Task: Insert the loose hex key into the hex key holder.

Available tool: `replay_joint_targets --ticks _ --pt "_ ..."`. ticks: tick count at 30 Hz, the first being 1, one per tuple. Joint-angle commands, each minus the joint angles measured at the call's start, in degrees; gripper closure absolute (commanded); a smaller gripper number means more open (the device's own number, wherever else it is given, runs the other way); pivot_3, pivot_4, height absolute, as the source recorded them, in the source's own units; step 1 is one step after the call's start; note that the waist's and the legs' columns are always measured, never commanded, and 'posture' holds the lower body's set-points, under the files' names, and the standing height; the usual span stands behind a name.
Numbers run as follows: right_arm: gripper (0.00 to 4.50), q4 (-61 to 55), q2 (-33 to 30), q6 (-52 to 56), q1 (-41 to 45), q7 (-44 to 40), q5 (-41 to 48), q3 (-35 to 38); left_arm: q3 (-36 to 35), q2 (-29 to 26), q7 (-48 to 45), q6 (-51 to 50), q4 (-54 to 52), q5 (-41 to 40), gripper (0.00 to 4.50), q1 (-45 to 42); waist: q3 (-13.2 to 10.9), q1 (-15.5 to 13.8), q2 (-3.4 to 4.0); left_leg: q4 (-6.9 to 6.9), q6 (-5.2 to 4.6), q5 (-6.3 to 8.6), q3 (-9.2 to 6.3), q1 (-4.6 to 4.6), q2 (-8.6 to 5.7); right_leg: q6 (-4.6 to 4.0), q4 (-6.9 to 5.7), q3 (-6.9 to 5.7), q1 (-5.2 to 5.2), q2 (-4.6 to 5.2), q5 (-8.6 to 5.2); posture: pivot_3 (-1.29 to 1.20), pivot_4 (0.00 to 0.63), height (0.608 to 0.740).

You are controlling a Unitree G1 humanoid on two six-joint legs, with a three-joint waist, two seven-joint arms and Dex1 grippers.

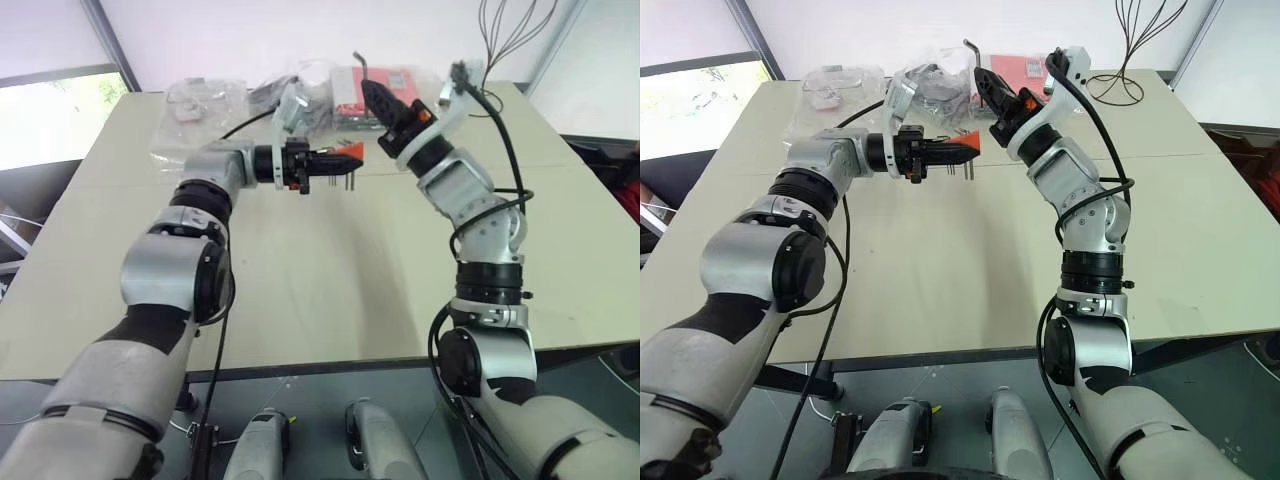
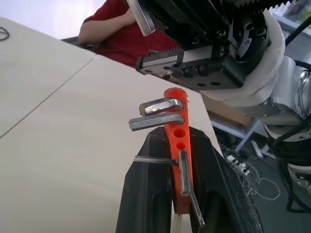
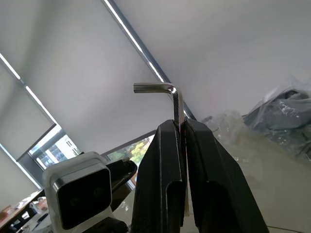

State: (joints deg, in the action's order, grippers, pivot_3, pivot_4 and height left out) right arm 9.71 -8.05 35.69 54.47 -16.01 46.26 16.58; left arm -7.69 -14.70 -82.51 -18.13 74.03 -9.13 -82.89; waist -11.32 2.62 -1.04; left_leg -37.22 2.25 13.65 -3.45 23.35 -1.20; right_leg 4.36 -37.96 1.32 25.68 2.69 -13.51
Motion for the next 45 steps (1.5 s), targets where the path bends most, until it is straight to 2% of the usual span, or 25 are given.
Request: replay_joint_targets --ticks 1,15,45 --pt "4.46 -1.2 -0.5 -1.3 1.9 -0.8 0.2 0.6 -0.7 -0.8 1.1 -0.4 -1.7 -0.5 4.5 -0.7 0.0 0.0 0.0 0.0 0.0 0.0 0.0 0.0 0.0 0.0 0.0 0.0 0.0 0.0 0.0 0.0 0.15 0.74" --pt "4.46 -4.5 1.7 -0.1 -1.7 -0.1 0.6 -0.7 -3.0 0.5 3.3 -2.0 -1.3 -2.3 4.5 -2.3 0.0 0.0 0.0 -0.01 0.0 0.0 0.0 0.0 0.0 0.0 -0.01 0.0 0.0 0.01 0.0 0.0 0.15 0.74" --pt "4.46 -4.9 2.4 0.1 -3.6 0.0 0.1 -0.8 -5.0 0.8 6.0 -0.8 -1.5 -3.4 4.5 -3.2 0.0 0.0 0.0 -0.02 0.0 0.0 0.0 0.0 0.0 0.0 -0.02 0.0 0.0 0.01 0.0 0.0 0.15 0.74"
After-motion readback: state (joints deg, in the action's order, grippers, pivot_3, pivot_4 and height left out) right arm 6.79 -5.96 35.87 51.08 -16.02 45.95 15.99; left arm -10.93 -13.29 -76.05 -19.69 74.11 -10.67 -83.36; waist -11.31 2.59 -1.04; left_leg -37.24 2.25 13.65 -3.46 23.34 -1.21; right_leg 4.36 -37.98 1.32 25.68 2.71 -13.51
